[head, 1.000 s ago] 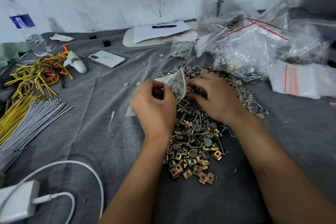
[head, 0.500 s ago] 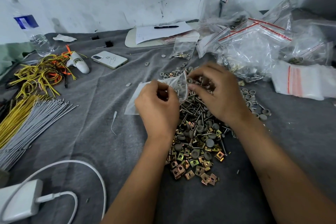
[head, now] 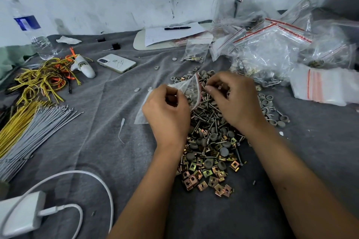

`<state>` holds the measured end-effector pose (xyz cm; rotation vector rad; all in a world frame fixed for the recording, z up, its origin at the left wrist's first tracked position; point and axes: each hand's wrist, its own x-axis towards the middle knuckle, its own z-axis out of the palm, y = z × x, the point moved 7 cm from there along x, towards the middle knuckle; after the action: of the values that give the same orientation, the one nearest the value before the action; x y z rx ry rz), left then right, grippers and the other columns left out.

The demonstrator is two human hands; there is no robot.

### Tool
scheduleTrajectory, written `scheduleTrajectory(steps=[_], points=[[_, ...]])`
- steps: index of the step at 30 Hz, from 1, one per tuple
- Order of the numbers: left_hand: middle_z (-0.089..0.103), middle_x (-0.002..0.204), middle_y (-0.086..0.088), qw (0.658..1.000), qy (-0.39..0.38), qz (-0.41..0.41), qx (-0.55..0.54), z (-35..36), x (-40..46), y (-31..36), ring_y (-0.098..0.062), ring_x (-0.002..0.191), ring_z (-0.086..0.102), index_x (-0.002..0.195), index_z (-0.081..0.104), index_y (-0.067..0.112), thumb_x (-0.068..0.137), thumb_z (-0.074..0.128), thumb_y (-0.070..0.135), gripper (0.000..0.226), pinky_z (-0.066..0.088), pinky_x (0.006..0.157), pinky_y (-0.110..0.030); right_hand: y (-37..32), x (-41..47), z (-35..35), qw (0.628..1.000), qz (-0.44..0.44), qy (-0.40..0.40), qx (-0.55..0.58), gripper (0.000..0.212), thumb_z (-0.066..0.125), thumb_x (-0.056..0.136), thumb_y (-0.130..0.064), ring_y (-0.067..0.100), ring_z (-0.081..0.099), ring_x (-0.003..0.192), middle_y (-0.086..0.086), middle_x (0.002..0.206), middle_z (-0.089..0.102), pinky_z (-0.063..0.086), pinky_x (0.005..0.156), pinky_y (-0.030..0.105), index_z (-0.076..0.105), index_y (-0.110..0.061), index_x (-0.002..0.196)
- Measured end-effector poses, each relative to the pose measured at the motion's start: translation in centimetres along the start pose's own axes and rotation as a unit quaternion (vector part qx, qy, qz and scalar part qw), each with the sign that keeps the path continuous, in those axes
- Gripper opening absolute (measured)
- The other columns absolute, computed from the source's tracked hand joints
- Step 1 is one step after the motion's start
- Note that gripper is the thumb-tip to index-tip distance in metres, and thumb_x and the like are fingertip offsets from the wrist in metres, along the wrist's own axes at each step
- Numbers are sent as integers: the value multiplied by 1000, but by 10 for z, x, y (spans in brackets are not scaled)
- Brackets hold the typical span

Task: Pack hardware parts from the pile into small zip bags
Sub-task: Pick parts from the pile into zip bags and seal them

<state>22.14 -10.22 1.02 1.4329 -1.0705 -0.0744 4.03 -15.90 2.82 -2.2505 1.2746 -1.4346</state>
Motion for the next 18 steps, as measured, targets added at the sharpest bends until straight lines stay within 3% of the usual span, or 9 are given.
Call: scheduleTrajectory(steps=[2,4,7,11,18], points=[[67,69,6,1000,1,-4,-2,0,0,0,-12,66,65,76,70,16,87,69,11,12,57,63,-40,8,-1,11,996,14,-83,-43,13,77,90,-20,5,64,88,-6,100,72,56,82,30,77,-20,103],[67,69,7,1000,5,-10,-3,-1,1,0,-12,66,65,76,70,16,87,69,12,11,57,64,-40,13,-6,24,978,17,-177,-108,20,75,92,-28,17,62,101,-4,110,67,55,87,41,76,-24,112],[67,69,7,1000,8,-17,-8,-2,0,-2,-11,66,65,77,70,16,87,70,12,11,57,64,-39,15,-8,29,968,24,-216,-129,23,74,92,-34,20,57,110,-3,116,61,53,90,43,73,-28,114],[67,70,5,1000,4,-21,-12,-2,0,-2,-14,68,65,77,70,15,88,70,11,11,57,65,-42,14,-8,27,970,31,-221,-99,23,78,88,-31,16,55,105,-6,108,58,52,91,45,72,-25,109],[65,68,5,1000,2,-26,-11,-1,0,-3,-16,66,64,76,69,17,87,71,10,13,57,65,-44,12,-12,31,959,32,-269,-87,31,75,92,-29,16,56,109,-5,116,55,50,96,43,71,-26,122]])
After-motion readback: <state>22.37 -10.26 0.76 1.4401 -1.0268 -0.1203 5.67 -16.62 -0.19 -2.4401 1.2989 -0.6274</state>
